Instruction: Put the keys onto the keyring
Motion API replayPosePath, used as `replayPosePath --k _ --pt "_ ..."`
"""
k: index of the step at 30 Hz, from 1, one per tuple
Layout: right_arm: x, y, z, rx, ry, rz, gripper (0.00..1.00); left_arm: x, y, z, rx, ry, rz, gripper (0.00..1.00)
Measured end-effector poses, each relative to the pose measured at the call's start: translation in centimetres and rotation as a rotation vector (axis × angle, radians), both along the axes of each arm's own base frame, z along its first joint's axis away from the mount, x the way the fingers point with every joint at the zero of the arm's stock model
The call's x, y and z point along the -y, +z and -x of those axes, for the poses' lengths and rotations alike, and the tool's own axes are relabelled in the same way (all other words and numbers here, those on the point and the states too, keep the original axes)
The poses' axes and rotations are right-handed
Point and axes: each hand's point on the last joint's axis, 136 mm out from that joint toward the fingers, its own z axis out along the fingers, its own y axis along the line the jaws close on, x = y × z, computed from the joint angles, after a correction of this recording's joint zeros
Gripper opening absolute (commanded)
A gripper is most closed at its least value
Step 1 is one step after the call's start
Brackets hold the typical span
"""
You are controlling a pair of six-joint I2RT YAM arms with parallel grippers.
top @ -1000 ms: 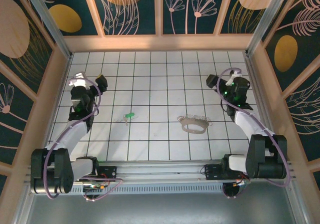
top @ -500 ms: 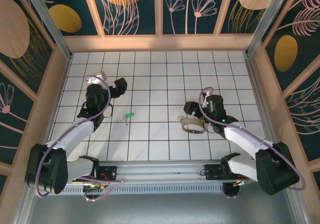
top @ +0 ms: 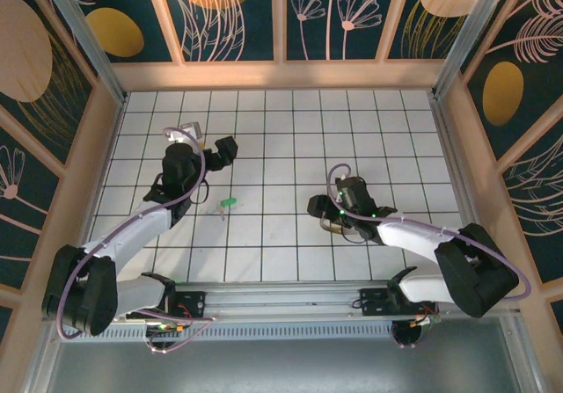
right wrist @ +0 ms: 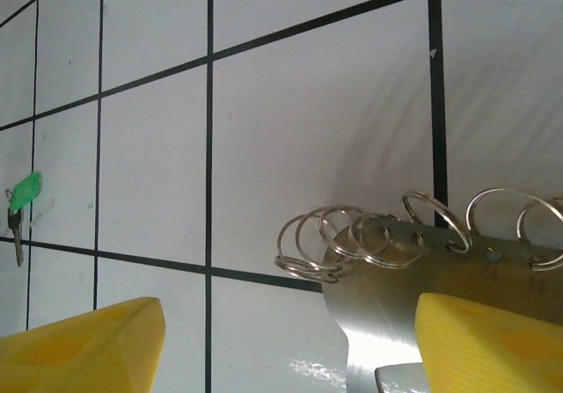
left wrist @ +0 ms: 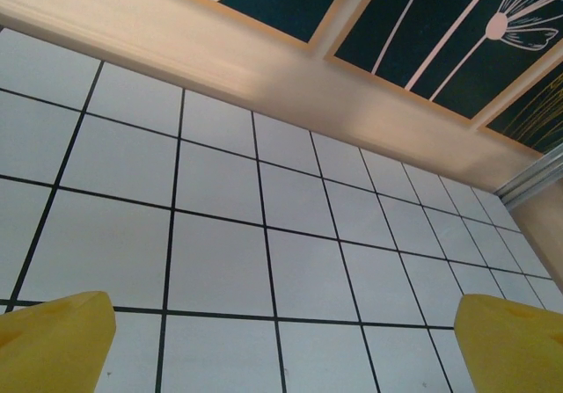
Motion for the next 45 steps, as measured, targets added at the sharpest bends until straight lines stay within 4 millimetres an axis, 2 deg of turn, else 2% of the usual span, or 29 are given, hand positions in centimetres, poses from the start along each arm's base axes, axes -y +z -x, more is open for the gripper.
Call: replayPosePath --k 10,18,25,31,45 --pt "0.5 -0.9 0.8 -0.023 -0.021 0.015 0.73 0.5 -0.7 0.0 -0.017 -0.011 -0.007 0.99" --pt "-0.3 -1.6 0.8 -0.033 -0.004 0.017 0.71 0.6 -0.7 0.1 -0.021 -0.016 -0.008 0.99" --pt "-2.3 -1.5 0.0 -0.024 0.029 0.011 0.71 0.6 -0.8 0.1 -0.021 -0.015 -0.009 0.99" --pt "-4.3 -1.5 -1.5 -0.019 0.049 -0.002 0.69 0.7 -0.8 0.1 -0.021 -0.016 -0.008 0.99" --pt "-11.5 -1.1 -6.1 0.014 0.126 -0.066 0.66 0.9 -0.9 0.1 -0.028 -0.023 -0.014 0.99"
